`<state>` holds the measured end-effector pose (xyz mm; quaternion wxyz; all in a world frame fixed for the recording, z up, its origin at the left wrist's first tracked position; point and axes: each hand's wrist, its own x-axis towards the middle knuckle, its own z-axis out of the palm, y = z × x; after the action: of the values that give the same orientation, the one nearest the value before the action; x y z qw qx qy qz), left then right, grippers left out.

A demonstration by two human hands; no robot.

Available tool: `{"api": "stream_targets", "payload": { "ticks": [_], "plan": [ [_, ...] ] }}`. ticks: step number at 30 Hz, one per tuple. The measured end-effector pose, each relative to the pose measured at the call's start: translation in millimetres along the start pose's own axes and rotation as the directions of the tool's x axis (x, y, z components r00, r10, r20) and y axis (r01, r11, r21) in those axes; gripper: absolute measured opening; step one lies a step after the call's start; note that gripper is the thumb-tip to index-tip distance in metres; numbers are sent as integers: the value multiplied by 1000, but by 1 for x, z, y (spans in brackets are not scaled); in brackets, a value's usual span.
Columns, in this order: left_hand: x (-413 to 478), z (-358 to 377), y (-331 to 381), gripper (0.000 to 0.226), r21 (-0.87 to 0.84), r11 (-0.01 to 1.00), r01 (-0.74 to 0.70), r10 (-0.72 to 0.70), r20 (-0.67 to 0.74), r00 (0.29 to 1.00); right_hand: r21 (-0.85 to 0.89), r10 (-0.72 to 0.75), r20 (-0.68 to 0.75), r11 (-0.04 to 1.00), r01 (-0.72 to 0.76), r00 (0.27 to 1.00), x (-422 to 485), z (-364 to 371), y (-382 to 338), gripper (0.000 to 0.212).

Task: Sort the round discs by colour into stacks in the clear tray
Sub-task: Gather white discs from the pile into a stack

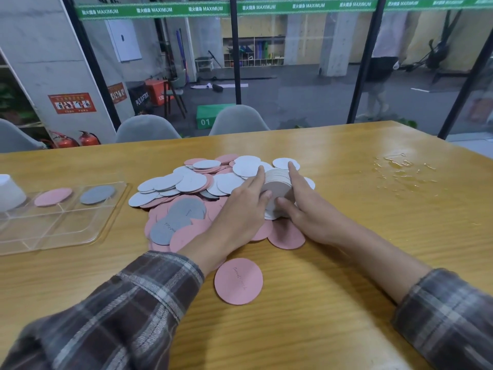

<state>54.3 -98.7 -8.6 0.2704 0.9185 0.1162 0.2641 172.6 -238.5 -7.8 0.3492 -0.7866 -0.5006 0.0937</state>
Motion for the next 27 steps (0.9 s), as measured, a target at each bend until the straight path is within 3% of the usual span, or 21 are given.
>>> {"api": "stream_targets", "payload": {
  "ticks": [3,8,18,21,27],
  "plan": [
    [-1,-2,0,52,0,1000,-16,16,11,1000,-11,0,-8,1000,0,1000,0,-3,-3,75],
    [-2,-26,-2,36,-208,978,17,-20,-11,1000,67,-20,-91,997,27,996,-4,-13,-4,51],
    [-35,-111,-37,33,-173,982,77,-76,10,997,70,-117,-12,991,118,993,26,12,-65,38],
    [-51,-139,-57,31,-195,968,161,-175,-52,983,98,-146,10,985,144,989,40,32,-92,31],
    [-85,-194,-98,30,-203,938,282,-310,-123,943,89,-205,89,976,197,975,72,78,-147,37]
  ]
}}
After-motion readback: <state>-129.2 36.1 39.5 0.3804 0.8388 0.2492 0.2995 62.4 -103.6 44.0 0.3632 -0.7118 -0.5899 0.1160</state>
